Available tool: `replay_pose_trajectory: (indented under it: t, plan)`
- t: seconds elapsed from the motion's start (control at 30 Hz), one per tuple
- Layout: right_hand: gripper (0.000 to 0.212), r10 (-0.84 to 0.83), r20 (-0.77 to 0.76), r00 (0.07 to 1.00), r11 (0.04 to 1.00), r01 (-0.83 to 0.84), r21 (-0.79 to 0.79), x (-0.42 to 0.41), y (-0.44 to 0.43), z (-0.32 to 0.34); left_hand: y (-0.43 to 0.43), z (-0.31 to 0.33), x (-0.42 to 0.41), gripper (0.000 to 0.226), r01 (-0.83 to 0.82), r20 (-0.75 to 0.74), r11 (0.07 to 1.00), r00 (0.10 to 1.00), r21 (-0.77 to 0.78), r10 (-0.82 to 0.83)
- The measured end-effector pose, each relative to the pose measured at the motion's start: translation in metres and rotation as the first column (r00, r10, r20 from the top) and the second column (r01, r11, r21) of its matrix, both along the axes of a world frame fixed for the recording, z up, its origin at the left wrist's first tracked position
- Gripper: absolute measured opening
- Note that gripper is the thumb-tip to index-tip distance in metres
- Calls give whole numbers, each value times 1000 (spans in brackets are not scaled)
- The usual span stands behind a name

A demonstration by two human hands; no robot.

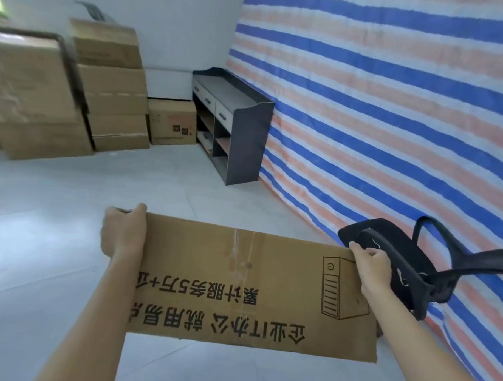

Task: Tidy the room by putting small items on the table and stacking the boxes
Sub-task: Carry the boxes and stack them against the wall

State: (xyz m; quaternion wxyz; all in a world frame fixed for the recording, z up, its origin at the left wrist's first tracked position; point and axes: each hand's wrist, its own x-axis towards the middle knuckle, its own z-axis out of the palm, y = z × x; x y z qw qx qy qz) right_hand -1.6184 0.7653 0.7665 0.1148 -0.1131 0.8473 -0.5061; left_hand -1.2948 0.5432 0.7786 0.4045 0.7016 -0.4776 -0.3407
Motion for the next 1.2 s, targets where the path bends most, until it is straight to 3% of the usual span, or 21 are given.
replay_pose_trajectory:
  t: [0.23, 0.37, 0.57, 0.93, 1.2]
  plan:
    - [25, 117, 48, 992, 993, -117, -2, -26, -135, 0, -79, 2, 2, 38, -145, 16, 989, 989, -14, 145]
    - [40, 230, 83, 970, 973, -228, -35, -37, -226, -7, -136, 6, 4, 39, -234, 57, 972, 970, -23, 235]
    - [33, 379, 75, 922, 925, -377, -39, -49, -371, -5, -212, 21, 7, 38, -380, 64, 923, 921, -62, 383]
    - [29, 579, 125, 806, 815, -571, -95, 26, -582, -12, -281, 10, 72, 49, -761, 3, 632, 638, -148, 770]
    - [36, 727, 125, 675, 682, -731, -14, 137, -726, -27, -374, -5, 170, 54, -830, 42, 552, 550, -80, 834]
